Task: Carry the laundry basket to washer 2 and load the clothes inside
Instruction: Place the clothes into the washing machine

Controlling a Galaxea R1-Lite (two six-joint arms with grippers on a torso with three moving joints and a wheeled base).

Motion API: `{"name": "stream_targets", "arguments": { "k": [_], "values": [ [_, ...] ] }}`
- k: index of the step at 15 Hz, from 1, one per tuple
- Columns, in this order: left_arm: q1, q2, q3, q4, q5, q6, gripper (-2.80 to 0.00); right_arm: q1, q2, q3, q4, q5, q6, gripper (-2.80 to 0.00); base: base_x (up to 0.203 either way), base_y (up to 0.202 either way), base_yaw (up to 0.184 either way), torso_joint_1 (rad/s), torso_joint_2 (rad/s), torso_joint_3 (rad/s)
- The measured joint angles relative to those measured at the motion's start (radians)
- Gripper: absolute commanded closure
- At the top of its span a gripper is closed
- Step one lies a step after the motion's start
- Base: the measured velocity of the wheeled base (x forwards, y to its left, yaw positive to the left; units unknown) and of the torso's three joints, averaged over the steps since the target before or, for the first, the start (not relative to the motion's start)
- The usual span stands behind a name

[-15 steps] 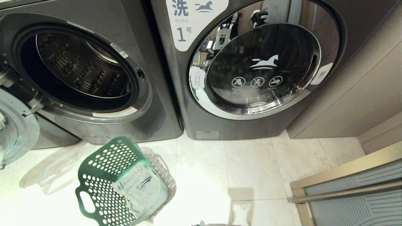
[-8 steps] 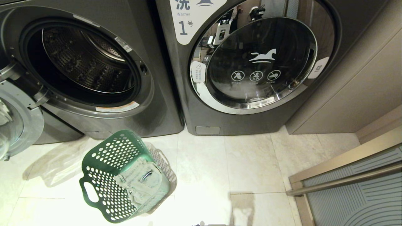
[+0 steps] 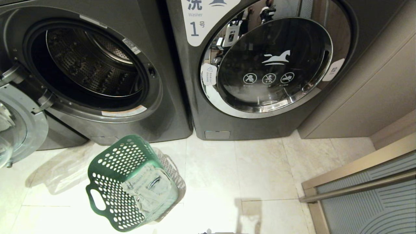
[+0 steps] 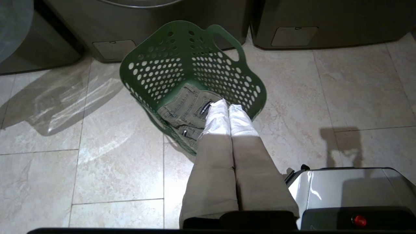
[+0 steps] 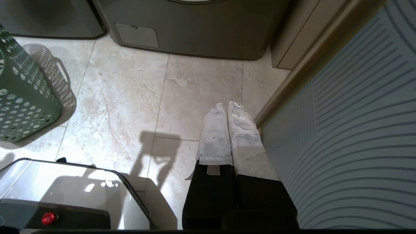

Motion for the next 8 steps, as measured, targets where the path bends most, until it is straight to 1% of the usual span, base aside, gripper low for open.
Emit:
{"name": "stream_targets", "arguments": {
  "k": [8],
  "values": [
    [0.0,0.0,-0.001,0.0,-0.001,-0.001,0.0,0.0,0.0,0.0,0.0,0.0,0.0,0.0,0.0,0.195,-0.003,0.002,0.0,0.004]
  ]
}}
